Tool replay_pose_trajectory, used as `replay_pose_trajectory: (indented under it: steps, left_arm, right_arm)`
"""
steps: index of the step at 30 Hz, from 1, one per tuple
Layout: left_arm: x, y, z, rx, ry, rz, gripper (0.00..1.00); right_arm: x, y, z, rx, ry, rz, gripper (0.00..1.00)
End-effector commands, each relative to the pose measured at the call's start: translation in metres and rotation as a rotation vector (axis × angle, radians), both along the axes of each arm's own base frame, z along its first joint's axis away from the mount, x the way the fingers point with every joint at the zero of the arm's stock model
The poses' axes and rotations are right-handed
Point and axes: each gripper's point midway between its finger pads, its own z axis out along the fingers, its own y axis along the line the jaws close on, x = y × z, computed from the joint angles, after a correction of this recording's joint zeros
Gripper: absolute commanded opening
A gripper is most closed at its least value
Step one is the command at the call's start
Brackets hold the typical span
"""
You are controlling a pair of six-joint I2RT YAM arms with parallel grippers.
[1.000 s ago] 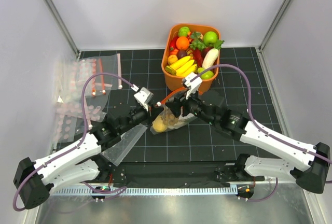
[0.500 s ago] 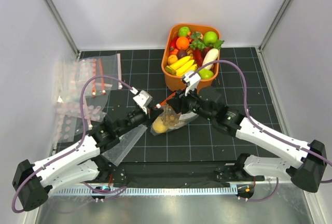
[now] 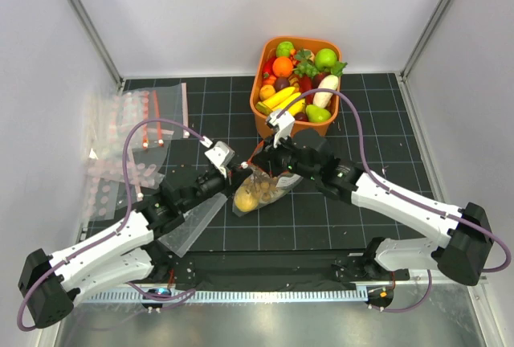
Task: Place the food in the zip-top bag and seal the zipper
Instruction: Zip the zipper food storage bag at the center of the board.
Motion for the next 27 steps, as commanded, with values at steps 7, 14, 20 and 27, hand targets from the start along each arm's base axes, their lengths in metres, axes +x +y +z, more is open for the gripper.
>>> replay_pose_trajectory:
  steps: [7, 14, 20, 27]
  left_arm:
    - [0.011, 0.010, 0.028, -0.071, -0.095, 0.081, 0.00]
    - [0.022, 0.035, 0.031, -0.086, -0.109, 0.224, 0.00]
    - [0.023, 0.045, 0.034, -0.109, -0.126, 0.266, 0.00]
    - [0.023, 0.045, 0.034, -0.103, -0.122, 0.266, 0.00]
  right_arm:
    - [0.003, 0.025, -0.019, -0.044, 0.155, 0.048, 0.01]
    - [0.019, 0.018, -0.055, -0.112, 0.280, -0.001, 0.01]
    - [0.025, 0.023, -0.087, -0.182, 0.372, -0.006, 0.01]
    - [0.027, 0.016, -0.072, -0.173, 0.321, -0.021, 0.02]
